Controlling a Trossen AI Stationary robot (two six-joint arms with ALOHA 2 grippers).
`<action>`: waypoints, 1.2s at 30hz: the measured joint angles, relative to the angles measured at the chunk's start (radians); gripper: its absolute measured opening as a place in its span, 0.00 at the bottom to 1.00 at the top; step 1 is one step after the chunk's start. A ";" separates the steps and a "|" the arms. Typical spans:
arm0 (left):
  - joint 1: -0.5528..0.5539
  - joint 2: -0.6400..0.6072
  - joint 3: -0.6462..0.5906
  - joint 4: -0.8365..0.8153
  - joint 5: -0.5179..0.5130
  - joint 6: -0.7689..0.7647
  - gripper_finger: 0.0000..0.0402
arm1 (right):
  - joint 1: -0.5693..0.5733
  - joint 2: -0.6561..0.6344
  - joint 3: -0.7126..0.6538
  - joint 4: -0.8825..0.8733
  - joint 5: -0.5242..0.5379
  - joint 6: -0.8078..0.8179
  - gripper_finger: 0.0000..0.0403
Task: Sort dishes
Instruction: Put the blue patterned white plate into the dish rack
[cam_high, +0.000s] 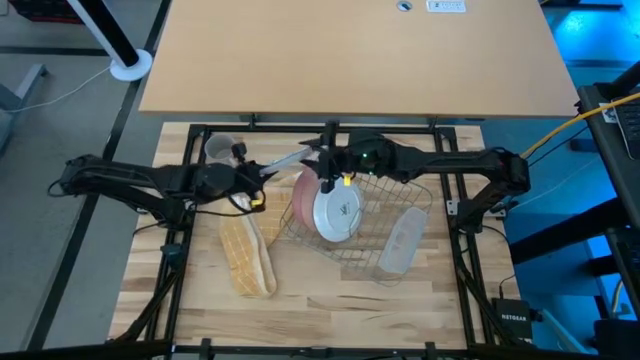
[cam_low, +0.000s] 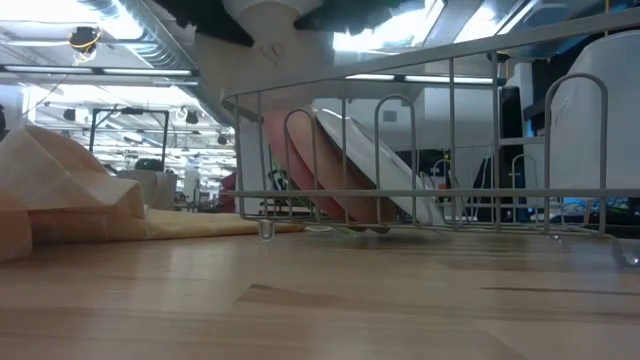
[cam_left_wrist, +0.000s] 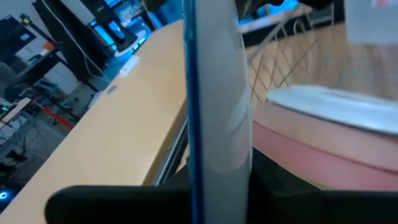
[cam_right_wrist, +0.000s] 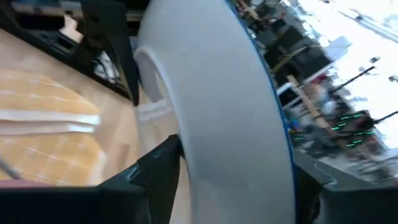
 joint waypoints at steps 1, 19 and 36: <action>-0.002 -0.014 0.000 0.000 0.004 -0.002 0.08 | 0.008 0.000 0.021 -0.019 0.026 -0.027 0.53; -0.024 -0.137 0.000 -0.129 0.014 -0.158 0.08 | 0.028 -0.002 0.398 -0.707 0.574 -0.043 0.52; -0.170 -0.035 0.000 0.239 0.166 -0.801 0.08 | -0.120 -0.041 0.489 -0.921 0.901 0.002 0.52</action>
